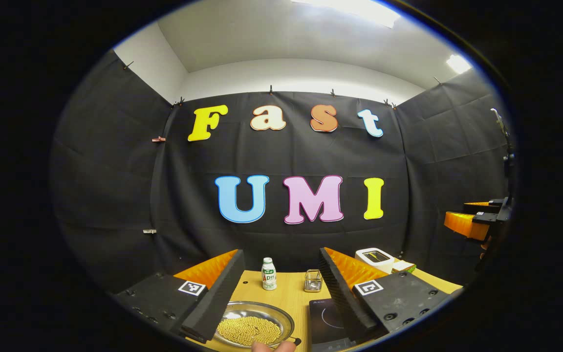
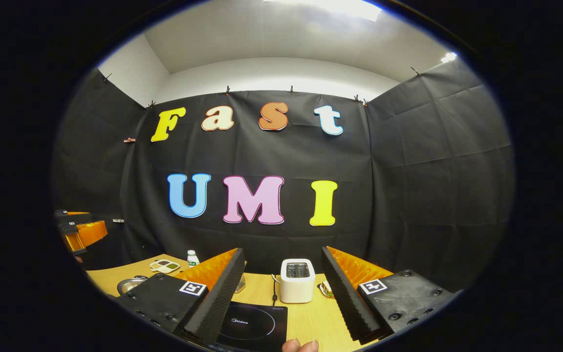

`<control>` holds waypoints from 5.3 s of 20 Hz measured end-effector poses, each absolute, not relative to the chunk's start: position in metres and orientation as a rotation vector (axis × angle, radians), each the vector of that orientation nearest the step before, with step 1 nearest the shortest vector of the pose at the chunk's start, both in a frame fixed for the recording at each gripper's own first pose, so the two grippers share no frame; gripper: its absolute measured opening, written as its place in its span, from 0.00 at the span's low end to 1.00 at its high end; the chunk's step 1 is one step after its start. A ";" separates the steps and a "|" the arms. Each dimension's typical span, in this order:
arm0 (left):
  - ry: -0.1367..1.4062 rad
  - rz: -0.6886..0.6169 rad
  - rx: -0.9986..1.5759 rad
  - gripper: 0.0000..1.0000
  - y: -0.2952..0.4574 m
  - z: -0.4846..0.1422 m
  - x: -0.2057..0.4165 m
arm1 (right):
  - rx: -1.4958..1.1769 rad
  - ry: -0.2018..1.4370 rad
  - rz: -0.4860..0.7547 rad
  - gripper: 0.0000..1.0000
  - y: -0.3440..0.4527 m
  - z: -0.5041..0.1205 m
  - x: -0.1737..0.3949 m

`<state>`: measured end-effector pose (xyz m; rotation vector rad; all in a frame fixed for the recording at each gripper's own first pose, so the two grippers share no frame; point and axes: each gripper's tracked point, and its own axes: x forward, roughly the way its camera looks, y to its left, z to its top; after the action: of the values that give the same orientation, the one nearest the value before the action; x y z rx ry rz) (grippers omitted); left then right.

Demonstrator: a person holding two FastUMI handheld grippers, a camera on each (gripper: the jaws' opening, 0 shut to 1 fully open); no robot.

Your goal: First push the handle of the pot to place it horizontally, then grasp the pot with both hands and set it on the induction cooktop.

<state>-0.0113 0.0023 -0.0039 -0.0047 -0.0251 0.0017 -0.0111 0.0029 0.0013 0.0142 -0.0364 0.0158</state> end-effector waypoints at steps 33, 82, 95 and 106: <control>0.870 -0.279 0.092 0.05 0.023 -0.380 -0.069 | -0.027 0.000 -0.001 0.98 -0.031 -0.165 -0.080; 0.483 -0.003 -0.108 0.95 0.152 -0.243 0.037 | 0.099 0.224 0.263 0.98 0.110 -0.179 -0.024; 0.862 0.061 -0.098 0.95 0.275 -0.341 0.100 | 0.227 0.699 0.415 0.98 0.268 -0.280 0.055; 0.955 0.016 -0.128 0.92 0.278 -0.390 0.124 | 0.345 1.045 0.394 0.99 0.326 -0.368 0.087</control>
<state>0.1238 0.2780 -0.3901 -0.1281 0.9553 0.0158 0.0871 0.3259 -0.3678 0.3452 1.0454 0.3942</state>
